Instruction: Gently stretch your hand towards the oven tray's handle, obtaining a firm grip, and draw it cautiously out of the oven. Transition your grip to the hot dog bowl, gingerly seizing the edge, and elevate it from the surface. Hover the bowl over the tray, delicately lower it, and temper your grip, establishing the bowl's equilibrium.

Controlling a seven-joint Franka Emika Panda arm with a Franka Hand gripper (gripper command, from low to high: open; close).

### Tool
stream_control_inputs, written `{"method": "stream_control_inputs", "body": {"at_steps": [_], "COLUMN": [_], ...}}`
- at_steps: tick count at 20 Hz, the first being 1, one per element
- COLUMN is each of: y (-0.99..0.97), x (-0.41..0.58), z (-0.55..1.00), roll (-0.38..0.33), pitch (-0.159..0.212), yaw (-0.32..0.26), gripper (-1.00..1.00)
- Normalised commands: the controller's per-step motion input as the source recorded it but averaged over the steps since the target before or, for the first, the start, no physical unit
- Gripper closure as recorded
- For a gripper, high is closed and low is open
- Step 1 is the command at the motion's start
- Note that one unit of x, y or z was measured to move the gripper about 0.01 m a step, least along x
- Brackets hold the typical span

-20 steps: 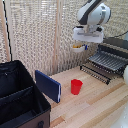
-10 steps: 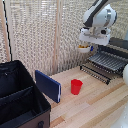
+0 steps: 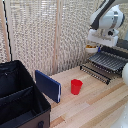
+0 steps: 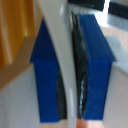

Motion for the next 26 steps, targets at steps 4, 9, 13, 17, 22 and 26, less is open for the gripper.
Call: {"method": "stream_control_inputs", "body": {"at_steps": [4,9,13,17,22,26], "y": [-0.87,-0.49,-0.04,0.00,0.00,0.00], "x": [-0.110,-0.185,-0.164,-0.148,-0.082,0.000], "z": [0.01,-0.13,-0.16,-0.09,0.00,0.00], "roll": [0.006,0.002,-0.033,-0.013,-0.049,-0.043], "pitch": [0.001,0.000,-0.002,-0.001,-0.001,0.004], "yaw": [-0.114,-0.073,-0.003,0.000,-0.009,0.000], "gripper": [1.00,1.00,1.00,-1.00,-1.00,-1.00]}}
